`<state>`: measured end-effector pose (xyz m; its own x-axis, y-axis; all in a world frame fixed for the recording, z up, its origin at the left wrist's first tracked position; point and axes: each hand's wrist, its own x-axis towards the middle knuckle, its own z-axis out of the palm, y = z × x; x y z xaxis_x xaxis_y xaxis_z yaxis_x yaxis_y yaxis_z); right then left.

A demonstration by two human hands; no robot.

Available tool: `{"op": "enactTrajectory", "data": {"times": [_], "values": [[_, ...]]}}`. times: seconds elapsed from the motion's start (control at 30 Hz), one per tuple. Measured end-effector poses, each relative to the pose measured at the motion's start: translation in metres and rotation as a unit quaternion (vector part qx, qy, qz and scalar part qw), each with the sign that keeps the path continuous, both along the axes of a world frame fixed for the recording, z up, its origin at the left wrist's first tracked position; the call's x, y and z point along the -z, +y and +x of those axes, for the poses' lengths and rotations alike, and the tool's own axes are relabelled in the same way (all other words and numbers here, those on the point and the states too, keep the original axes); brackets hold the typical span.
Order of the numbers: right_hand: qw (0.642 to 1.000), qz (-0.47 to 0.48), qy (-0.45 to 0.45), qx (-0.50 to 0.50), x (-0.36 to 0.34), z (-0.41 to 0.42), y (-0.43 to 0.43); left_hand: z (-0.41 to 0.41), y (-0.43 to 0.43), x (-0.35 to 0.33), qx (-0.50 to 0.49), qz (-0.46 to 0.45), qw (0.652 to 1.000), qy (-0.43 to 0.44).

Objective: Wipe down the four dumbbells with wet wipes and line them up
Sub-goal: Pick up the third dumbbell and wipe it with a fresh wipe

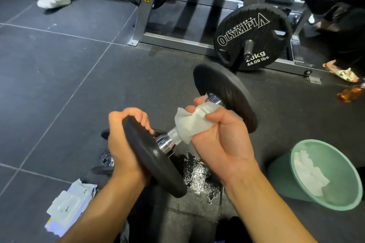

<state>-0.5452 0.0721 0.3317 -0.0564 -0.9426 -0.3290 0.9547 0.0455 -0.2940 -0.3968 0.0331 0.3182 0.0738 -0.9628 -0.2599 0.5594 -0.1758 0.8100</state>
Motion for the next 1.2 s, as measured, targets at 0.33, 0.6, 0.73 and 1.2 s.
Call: {"op": "enactTrajectory", "data": {"times": [0.33,0.6,0.73,1.2], "values": [[0.999,0.039,0.029,0.010,0.012,-0.002,-0.004,0.010,0.016,0.004,0.004,-0.537,0.674,-0.507],[1.000,-0.004,-0.019,0.008,0.012,0.001,-0.002,-0.005,-0.002,-0.004,0.080,0.230,0.969,0.028],[0.999,-0.040,-0.018,-0.029,0.004,0.004,0.001,-0.021,0.011,-0.003,0.069,0.265,0.961,0.026],[0.999,-0.016,-0.007,-0.041,0.016,0.026,0.001,0.010,0.019,-0.005,-0.013,-0.491,0.721,-0.489]]}}
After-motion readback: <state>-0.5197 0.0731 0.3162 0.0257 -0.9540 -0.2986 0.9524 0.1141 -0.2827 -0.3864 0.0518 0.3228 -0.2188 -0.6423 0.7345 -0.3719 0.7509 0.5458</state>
